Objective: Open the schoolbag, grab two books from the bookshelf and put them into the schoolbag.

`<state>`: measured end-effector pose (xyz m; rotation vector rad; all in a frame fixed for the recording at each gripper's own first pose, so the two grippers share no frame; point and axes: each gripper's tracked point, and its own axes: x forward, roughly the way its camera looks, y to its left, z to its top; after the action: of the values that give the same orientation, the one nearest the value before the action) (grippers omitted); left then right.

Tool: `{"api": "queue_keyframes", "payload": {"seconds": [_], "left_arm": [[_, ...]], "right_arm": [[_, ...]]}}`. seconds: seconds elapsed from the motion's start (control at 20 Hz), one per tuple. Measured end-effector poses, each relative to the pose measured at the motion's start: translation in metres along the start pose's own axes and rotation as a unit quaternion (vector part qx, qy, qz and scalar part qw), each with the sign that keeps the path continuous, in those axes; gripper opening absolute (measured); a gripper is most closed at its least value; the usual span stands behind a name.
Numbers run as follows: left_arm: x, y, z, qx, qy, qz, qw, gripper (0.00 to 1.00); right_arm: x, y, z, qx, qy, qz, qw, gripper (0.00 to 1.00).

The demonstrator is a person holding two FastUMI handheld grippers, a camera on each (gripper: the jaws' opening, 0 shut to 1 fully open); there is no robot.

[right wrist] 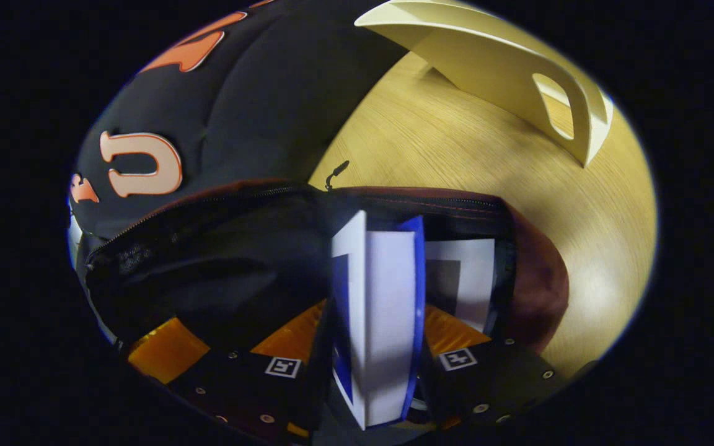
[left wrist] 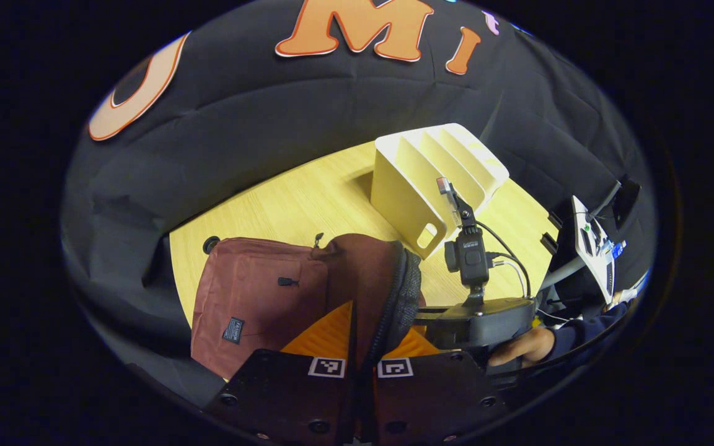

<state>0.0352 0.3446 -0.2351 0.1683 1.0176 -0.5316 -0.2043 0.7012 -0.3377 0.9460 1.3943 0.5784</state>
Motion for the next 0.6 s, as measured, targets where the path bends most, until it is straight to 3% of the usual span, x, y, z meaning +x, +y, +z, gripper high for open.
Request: {"api": "queue_keyframes", "payload": {"seconds": [0.05,0.1,0.2,0.6], "left_arm": [[0.004,-0.001,-0.002,-0.007,-0.001,-0.005,1.0,0.05],[0.006,-0.001,-0.001,-0.011,-0.001,-0.009,1.0,0.05],[0.007,-0.002,-0.004,-0.017,-0.004,-0.015,1.0,0.05],[0.02,-0.018,-0.011,-0.005,-0.009,0.008,1.0,0.11]], "right_arm": [[-0.007,-0.005,-0.004,-0.011,0.012,-0.009,1.0,0.72],[-0.015,-0.012,-0.003,-0.019,0.007,-0.022,1.0,0.89],[-0.029,-0.024,0.008,-0.03,-0.015,-0.046,0.998,0.97],[-0.1,-0.044,0.064,-0.086,-0.092,-0.078,0.989,0.97]]}}
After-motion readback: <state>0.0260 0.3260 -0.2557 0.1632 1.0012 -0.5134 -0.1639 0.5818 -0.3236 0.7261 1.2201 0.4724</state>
